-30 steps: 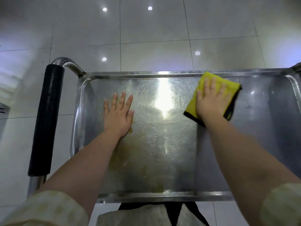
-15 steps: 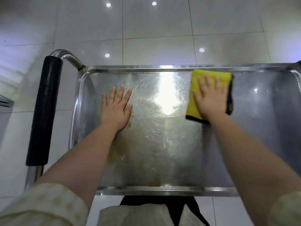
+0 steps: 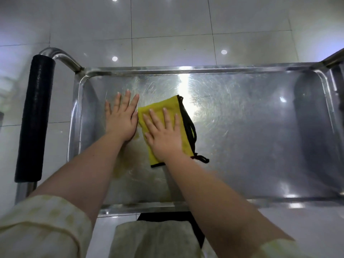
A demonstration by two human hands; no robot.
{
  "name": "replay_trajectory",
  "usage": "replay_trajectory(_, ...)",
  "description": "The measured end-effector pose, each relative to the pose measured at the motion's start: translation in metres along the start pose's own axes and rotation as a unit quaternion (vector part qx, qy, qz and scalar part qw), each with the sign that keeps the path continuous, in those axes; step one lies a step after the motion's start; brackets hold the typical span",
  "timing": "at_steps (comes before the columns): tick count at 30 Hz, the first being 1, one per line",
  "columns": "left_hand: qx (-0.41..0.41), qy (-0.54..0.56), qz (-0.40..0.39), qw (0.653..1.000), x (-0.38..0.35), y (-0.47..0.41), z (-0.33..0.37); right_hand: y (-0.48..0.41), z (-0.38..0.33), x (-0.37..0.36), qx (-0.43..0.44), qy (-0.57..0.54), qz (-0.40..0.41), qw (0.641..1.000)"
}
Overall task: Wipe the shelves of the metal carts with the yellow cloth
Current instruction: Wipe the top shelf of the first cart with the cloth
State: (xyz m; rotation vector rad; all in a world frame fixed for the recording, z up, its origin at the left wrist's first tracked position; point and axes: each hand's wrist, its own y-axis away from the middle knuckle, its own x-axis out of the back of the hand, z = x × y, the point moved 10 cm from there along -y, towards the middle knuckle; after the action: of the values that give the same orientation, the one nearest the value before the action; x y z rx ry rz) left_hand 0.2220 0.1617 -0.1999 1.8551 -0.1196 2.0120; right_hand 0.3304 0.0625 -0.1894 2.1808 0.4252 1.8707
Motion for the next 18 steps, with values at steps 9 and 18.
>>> replay_trajectory(9, 0.000, 0.008, -0.027, 1.000, 0.001, 0.001, 0.010, 0.072, 0.210, 0.009, -0.198, -0.023, 0.075, 0.977)
replay_trajectory(18, 0.005, -0.004, -0.026, 1.000, 0.001, 0.005, 0.008, 0.054, 0.103, -0.001, -0.211, -0.040, 0.052, 0.975)
